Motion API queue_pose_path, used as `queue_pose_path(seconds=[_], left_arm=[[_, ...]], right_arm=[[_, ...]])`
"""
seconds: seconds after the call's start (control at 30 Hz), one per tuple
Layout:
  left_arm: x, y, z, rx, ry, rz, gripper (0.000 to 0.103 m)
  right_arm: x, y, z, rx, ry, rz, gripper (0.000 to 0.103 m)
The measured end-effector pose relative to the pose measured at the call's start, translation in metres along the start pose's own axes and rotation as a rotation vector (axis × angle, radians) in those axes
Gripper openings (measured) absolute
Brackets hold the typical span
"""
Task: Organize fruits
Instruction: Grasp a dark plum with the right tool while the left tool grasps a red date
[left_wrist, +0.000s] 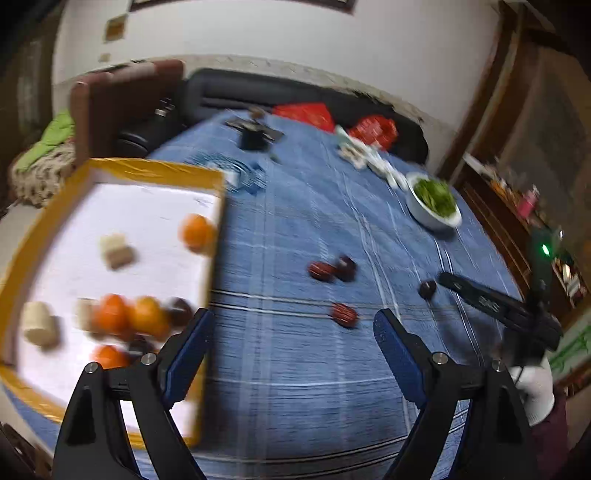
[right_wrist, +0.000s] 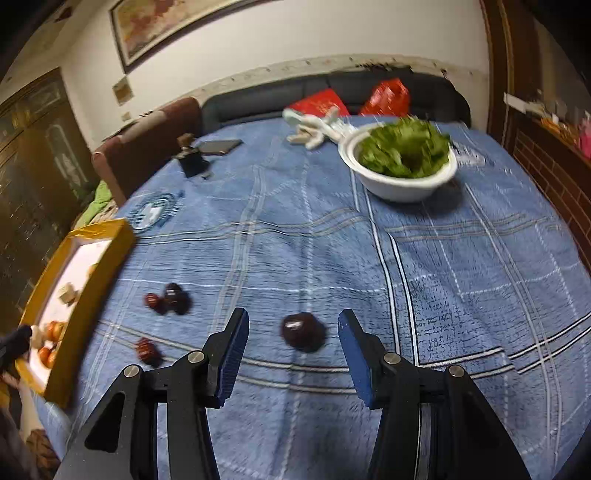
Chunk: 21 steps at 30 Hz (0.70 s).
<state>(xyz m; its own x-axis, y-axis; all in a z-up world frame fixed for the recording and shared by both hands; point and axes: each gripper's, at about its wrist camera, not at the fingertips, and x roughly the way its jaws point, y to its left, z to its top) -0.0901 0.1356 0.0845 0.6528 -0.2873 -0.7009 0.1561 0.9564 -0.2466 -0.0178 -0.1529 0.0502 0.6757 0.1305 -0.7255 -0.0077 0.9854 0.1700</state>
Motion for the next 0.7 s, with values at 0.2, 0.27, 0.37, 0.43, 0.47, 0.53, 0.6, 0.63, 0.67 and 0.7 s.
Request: queue_pose_path(seconds=[0.2,0.27,0.37,0.43,0.47,0.53,0.6,0.63,0.67,0.7], left_arm=[[0.046,-0.035,-0.003,0.078,0.071,-0.013,0.081],[0.061,-0.043,-0.003,0.104,0.087,0.0,0.078],[0.08,-0.048,-0.004,0.136,0.112,0.024,0.072],[0.088,-0.051,-0.006,0.15,0.121,0.042,0.072],[0.092,-0.053,-0.006,0.157,0.126,0.047,0.07],[0.1,-0.056,-0.008,0.168,0.139,0.054,0.064],[0.106,-0.059,-0.01,0.185,0.147,0.07,0.051],[0.107,-0.062,-0.01,0.201,0.139,0.088,0.04],[0.107,-0.064,-0.01,0.212,0.138,0.099,0.03],[0.107,-0.065,-0.01,0.215,0.138,0.097,0.03]], right_arm=[[0.033,-0.002,-0.003,-0.003,0.042,0.004,0.055],[0.038,-0.001,-0.003,-0.005,0.049,0.014,0.055],[0.043,-0.006,-0.006,0.0,0.06,0.027,0.055],[0.043,-0.008,-0.007,0.0,0.057,0.033,0.054],[0.043,-0.007,-0.007,-0.005,0.057,0.032,0.054],[0.042,-0.005,-0.008,-0.016,0.053,0.024,0.049],[0.042,-0.004,-0.009,-0.026,0.053,0.019,0.041],[0.042,-0.004,-0.01,-0.029,0.053,0.017,0.039],[0.042,-0.003,-0.01,-0.031,0.052,0.014,0.038],[0.042,-0.003,-0.01,-0.033,0.051,0.011,0.034]])
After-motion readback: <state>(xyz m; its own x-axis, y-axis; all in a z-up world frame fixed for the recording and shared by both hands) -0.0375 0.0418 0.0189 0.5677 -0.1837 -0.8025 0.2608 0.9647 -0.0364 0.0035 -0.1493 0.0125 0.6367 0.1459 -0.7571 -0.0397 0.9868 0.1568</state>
